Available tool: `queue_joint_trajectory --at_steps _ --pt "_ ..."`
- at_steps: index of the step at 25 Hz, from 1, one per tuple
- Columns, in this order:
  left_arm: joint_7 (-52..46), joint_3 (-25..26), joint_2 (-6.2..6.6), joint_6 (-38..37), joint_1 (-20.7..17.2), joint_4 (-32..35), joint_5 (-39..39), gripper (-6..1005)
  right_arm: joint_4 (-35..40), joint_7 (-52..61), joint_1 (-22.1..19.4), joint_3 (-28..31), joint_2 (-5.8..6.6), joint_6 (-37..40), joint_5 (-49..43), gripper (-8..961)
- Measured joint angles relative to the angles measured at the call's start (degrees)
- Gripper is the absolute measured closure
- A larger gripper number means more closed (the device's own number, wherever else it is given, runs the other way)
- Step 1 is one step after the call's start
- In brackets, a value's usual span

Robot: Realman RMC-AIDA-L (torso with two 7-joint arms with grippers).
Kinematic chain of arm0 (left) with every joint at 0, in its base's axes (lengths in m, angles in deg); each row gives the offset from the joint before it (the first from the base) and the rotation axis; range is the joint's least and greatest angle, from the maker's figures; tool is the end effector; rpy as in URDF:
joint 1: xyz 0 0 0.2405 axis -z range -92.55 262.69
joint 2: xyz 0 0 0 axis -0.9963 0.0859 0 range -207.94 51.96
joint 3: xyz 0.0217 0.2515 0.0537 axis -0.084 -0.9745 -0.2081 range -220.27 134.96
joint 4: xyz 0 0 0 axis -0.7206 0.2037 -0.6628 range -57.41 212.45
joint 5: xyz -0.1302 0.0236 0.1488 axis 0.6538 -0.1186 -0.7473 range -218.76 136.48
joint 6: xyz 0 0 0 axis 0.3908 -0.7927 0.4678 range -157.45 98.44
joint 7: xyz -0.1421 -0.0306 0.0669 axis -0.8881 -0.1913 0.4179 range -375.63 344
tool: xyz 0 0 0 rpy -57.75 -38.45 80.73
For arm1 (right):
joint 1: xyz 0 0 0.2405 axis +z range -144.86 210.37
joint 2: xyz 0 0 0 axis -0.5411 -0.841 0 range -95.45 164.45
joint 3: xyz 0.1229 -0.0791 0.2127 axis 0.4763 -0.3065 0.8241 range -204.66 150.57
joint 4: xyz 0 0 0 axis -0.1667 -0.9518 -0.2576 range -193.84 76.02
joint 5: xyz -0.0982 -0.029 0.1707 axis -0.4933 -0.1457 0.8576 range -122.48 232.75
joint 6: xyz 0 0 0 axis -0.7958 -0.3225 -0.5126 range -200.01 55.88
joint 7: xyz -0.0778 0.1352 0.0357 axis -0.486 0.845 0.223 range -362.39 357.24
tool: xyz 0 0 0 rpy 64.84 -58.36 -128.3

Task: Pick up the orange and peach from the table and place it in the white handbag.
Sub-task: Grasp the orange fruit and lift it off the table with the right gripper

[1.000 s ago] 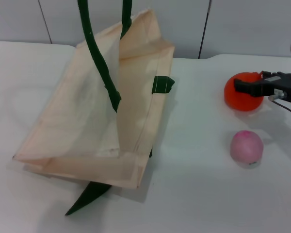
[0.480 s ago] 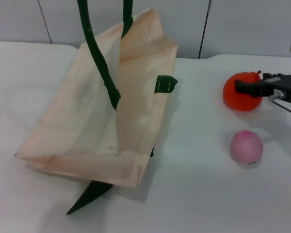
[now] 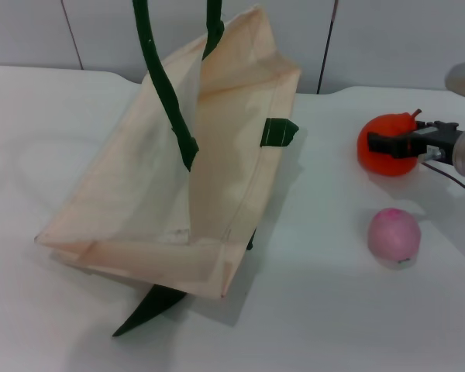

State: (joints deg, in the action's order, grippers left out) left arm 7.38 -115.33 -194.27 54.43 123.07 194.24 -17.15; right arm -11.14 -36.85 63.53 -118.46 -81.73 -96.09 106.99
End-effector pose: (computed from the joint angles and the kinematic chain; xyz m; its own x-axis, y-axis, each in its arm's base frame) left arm -0.0471 0.3742 0.1254 0.9537 0.2294 0.1943 0.2875 -0.5075 -0.8123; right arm 0.2629 0.4209 -0.0403 0.7023 -0.5896 -0.3989 -0.6720 -0.3641 -0.6448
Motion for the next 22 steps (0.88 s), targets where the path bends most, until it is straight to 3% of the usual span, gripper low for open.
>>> queue_joint_trajectory --at_steps 10,12,15,22 --pt "-0.1 -0.1 0.00 0.0 0.3 0.0 0.0 871 -1.1 0.0 0.9 0.0 0.16 0.3 0.0 100" --pt "-0.1 -0.1 0.00 0.0 0.4 0.0 0.0 871 -3.6 0.0 2.8 0.1 0.29 0.0 0.0 103" --pt "-0.2 0.0 0.00 0.0 0.5 0.0 -0.1 871 -5.7 0.0 4.3 0.1 0.35 -0.1 0.0 331" --pt "-0.3 -0.1 0.00 0.0 0.1 0.0 -0.6 871 -5.3 0.0 4.9 0.0 0.32 -0.4 -0.5 457"
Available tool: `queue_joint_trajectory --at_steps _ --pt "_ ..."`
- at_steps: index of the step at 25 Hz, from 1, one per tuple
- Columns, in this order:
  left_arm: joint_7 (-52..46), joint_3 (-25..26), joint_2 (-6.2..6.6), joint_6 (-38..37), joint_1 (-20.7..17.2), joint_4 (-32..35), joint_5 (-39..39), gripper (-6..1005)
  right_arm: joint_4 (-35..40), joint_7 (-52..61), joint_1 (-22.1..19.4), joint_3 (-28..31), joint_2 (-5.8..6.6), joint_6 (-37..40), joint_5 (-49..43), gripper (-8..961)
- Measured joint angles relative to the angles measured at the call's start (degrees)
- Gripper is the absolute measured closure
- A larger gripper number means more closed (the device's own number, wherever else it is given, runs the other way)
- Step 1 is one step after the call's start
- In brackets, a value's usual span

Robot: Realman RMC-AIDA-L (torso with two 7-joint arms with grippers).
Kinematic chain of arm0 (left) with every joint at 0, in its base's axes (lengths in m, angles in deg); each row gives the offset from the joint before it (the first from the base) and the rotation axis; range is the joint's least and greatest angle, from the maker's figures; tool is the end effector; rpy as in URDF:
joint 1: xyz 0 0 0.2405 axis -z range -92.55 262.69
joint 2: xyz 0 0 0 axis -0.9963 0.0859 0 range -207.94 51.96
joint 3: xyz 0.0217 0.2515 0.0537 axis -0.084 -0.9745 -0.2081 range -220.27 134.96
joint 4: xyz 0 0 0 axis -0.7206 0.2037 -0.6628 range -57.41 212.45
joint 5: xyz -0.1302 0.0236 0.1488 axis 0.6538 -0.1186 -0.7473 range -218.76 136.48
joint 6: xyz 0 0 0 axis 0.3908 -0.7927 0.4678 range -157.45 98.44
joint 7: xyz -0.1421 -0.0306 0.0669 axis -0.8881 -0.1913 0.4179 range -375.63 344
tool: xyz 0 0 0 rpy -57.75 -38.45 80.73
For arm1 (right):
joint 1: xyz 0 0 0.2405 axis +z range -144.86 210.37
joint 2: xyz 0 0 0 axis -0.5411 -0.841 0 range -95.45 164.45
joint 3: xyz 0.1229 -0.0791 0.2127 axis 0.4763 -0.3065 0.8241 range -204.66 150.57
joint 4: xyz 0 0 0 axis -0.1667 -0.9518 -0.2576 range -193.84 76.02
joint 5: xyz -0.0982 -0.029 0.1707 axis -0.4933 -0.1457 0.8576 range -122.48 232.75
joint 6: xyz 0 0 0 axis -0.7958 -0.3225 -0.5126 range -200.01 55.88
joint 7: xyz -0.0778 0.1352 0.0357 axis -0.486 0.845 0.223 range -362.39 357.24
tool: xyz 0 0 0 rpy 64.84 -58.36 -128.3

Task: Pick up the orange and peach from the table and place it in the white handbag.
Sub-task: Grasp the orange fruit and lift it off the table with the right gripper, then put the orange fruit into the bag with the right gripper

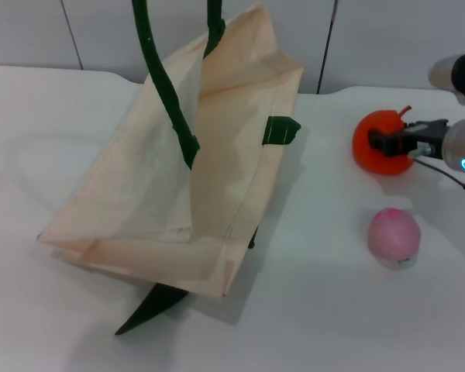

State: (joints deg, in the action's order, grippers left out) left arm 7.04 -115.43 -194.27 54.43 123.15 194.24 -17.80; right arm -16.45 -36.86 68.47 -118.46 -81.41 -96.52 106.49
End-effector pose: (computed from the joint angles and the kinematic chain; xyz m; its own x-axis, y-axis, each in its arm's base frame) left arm -0.0475 0.3748 0.1262 0.9527 0.2337 0.1945 0.2892 -0.4994 -0.8167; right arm 0.2573 0.4323 -0.0466 0.7182 -0.6014 -0.3500 -0.6467 -0.3912 -0.6548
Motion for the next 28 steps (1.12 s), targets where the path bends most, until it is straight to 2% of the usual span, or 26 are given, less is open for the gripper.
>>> queue_joint_trajectory --at_steps 6,13,16,18,22,26,28 --pt "0.0 -0.1 0.00 0.7 -0.5 0.0 -1.3 871 6.2 0.0 -2.3 0.5 -0.02 -0.2 -0.1 495" --pt "-0.1 -0.2 -0.06 1.2 -0.6 0.0 -2.1 871 18.4 0.0 -8.2 0.7 -0.02 -3.8 -0.2 526" --pt "-0.2 -0.1 -0.07 1.1 -0.7 0.1 -2.2 871 25.0 0.0 -11.1 0.5 -0.12 -6.7 -0.2 551" --pt "-0.2 0.0 -0.09 1.1 -0.5 0.1 -2.2 871 33.3 -0.1 -14.5 -0.5 -0.19 -9.4 -0.2 582" --pt "-0.2 0.2 -0.09 1.0 -0.3 0.2 -2.1 871 37.7 -0.1 -16.0 -2.6 -0.20 -11.0 0.2 624" --pt "-0.2 0.2 -0.04 0.9 0.2 0.2 -2.0 870 38.8 -0.1 -15.1 -7.5 -0.28 -11.0 0.4 658" --pt "-0.3 0.2 -0.02 0.8 0.9 0.2 -1.9 870 38.6 -0.1 -14.8 -8.1 -0.28 -10.8 0.4 674"
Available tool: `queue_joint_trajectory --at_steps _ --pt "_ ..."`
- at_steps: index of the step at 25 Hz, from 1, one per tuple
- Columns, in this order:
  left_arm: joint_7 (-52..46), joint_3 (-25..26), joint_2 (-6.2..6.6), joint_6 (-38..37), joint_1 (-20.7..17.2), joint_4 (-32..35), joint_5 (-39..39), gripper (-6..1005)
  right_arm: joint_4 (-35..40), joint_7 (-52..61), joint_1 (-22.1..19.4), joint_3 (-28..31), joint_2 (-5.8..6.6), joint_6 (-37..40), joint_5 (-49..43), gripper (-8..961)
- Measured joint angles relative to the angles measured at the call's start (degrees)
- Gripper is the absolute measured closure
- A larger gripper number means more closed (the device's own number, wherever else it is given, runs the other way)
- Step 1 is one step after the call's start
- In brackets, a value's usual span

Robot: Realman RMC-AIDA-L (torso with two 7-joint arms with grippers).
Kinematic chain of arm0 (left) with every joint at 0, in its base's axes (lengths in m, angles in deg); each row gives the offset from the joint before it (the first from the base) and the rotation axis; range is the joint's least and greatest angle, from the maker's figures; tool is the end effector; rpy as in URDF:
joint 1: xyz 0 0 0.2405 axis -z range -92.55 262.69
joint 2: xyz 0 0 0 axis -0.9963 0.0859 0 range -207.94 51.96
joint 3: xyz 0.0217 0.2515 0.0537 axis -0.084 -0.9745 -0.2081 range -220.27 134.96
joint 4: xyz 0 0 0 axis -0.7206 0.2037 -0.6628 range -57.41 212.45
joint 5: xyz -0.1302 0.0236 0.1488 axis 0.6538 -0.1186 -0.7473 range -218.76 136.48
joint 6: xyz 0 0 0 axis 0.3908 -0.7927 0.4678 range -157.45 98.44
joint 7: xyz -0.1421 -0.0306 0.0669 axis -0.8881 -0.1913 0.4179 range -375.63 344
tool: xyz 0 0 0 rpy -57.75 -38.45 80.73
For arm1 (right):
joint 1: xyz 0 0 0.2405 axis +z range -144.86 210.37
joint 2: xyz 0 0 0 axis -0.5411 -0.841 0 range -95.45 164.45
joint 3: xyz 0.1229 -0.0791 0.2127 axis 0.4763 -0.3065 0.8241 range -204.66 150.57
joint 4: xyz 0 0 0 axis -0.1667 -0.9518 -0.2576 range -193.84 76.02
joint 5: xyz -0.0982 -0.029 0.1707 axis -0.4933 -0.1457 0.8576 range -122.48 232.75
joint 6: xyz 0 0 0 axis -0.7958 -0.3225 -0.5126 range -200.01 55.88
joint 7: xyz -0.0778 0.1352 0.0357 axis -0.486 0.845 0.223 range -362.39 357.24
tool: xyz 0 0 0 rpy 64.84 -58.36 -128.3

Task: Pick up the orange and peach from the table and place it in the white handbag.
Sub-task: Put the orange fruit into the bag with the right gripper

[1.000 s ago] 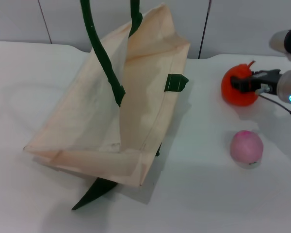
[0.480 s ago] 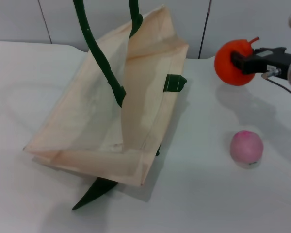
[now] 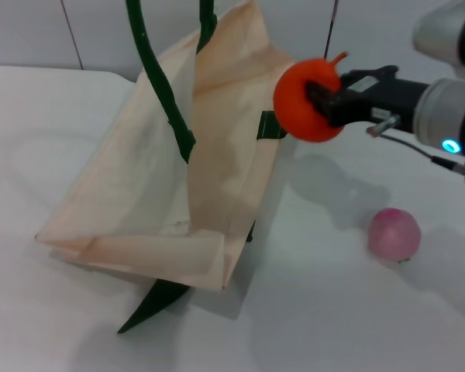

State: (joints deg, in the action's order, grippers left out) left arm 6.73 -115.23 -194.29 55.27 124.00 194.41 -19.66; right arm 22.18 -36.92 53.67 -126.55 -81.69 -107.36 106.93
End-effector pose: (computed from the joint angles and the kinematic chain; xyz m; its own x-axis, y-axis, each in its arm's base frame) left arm -0.0468 0.3763 0.1297 0.9527 0.2408 0.1855 0.2830 -0.4800 -0.8304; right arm 0.1482 0.3783 -0.0321 0.8414 -0.3487 -0.4128 -0.5356 -0.6393 -0.5518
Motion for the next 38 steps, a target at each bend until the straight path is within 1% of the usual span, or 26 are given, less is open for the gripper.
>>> queue_joint_trajectory --at_steps 7,13,17,20,26,28,29,30,31,34,38 --pt "-0.7 -0.3 0.03 -0.5 1.2 0.0 0.2 870 -2.0 0.0 2.6 -2.7 -0.01 1.0 0.7 728" --pt "-0.8 -0.4 0.01 -0.8 2.0 0.0 0.3 870 -3.1 -2.6 5.0 -5.0 0.06 1.2 5.9 753" --pt "-1.0 -0.5 -0.04 -0.8 2.5 0.0 0.4 871 -3.2 -5.0 5.9 -6.4 0.09 1.2 8.6 770" --pt "-1.2 -0.5 -0.05 -0.8 2.8 0.0 0.8 871 -4.2 -7.6 7.0 -7.3 0.08 1.3 10.9 798" --pt "-1.3 -0.6 -0.13 -0.8 3.4 0.0 1.2 871 -8.8 -9.0 10.8 -8.2 0.24 1.2 13.3 863" --pt "-1.3 -0.6 -0.14 -0.8 3.4 0.0 1.2 870 -10.4 -9.0 12.3 -8.1 0.30 0.1 14.5 873" --pt "-1.3 -0.6 -0.15 -0.8 3.4 0.0 1.2 870 -12.4 -9.0 14.2 -7.6 0.39 -1.4 15.5 878" --pt "-1.3 -0.6 -0.15 -0.8 3.4 0.0 1.2 870 -12.4 -9.0 14.2 -7.6 0.39 -1.4 15.5 883" --pt "-1.3 -0.6 -0.15 -0.8 3.4 0.0 1.2 870 -13.3 -9.0 15.1 -7.2 0.40 -2.2 15.9 888" --pt "-1.3 -0.6 -0.15 -0.8 3.4 0.0 1.2 870 -15.8 -9.3 17.1 -6.2 0.38 -4.1 17.1 855" --pt "-1.3 -0.6 -0.14 -0.8 3.5 0.0 1.2 870 -16.0 -9.5 17.2 -6.2 0.32 -3.8 17.2 812"
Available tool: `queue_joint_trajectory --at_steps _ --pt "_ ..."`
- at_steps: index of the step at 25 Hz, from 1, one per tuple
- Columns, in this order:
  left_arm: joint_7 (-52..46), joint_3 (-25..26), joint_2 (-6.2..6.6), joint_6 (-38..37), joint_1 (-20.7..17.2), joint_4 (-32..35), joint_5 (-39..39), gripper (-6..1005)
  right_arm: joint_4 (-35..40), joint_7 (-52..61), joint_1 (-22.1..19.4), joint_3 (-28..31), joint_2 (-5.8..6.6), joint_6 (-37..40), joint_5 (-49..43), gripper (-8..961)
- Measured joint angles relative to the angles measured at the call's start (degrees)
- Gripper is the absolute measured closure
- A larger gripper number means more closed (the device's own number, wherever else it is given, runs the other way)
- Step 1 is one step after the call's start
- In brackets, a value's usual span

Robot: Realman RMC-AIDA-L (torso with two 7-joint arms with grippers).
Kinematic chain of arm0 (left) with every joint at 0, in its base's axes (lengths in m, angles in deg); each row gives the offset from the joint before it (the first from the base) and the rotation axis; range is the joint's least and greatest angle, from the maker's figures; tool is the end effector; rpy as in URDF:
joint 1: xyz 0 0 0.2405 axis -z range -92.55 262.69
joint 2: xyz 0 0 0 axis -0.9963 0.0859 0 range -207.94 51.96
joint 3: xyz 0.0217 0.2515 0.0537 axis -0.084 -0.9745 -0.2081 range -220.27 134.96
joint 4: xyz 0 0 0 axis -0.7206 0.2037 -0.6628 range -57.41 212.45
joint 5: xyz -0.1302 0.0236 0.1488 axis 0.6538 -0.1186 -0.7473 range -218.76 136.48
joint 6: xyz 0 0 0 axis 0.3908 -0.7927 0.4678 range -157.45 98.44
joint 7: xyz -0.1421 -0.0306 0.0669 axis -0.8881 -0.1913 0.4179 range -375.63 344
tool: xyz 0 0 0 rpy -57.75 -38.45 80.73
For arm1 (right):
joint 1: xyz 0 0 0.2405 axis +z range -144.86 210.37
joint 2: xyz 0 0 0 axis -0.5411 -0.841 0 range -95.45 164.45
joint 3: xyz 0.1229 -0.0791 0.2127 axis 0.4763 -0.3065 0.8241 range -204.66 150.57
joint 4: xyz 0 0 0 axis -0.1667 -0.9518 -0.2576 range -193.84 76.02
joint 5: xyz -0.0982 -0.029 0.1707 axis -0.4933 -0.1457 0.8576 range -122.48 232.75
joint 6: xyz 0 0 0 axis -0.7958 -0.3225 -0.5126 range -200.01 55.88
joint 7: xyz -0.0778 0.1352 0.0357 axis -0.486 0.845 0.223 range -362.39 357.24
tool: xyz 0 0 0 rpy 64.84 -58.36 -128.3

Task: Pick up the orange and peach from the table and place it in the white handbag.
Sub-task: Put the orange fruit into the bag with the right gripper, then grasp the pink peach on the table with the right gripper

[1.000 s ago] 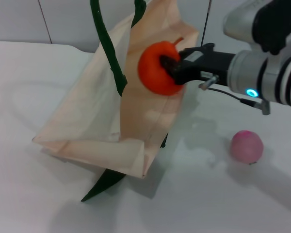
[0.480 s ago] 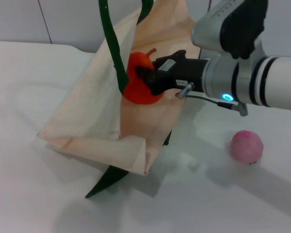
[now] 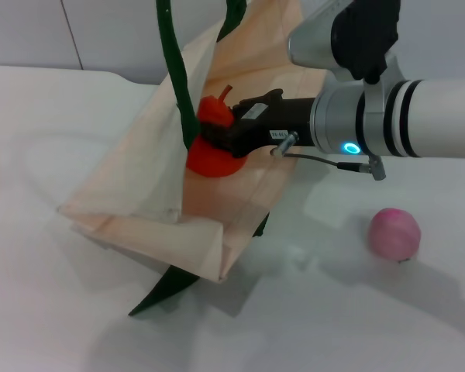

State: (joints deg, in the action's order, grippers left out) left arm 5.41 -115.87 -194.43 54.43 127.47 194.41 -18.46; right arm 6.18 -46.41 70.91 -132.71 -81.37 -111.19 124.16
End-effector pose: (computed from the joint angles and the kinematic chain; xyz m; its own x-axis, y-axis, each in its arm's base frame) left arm -0.0187 0.3770 0.1252 0.9618 0.1743 0.2112 0.2717 -0.5122 -0.8147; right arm 0.0957 0.3830 -0.0950 0.8920 -0.3359 -0.3025 -0.4303 -0.8360 -0.3405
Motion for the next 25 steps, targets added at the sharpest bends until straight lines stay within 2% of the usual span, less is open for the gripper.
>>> queue_joint_trajectory --at_steps 3,19,22,25 --pt "0.0 0.0 0.02 0.0 -0.1 0.0 0.0 870 -0.1 0.0 -0.2 0.5 0.02 0.2 0.0 779" --pt "0.0 -0.1 0.07 0.0 -0.5 0.1 -0.6 870 -1.7 0.0 0.1 2.8 0.08 -1.0 -0.6 69" --pt "0.0 -0.1 0.07 0.0 -1.0 0.1 -0.7 870 -1.2 0.1 -1.2 6.6 0.22 -3.0 -2.3 65" --pt "0.0 0.0 0.07 0.0 -1.5 0.1 -1.1 870 1.0 0.7 -3.7 13.1 0.17 -6.9 -7.1 64"
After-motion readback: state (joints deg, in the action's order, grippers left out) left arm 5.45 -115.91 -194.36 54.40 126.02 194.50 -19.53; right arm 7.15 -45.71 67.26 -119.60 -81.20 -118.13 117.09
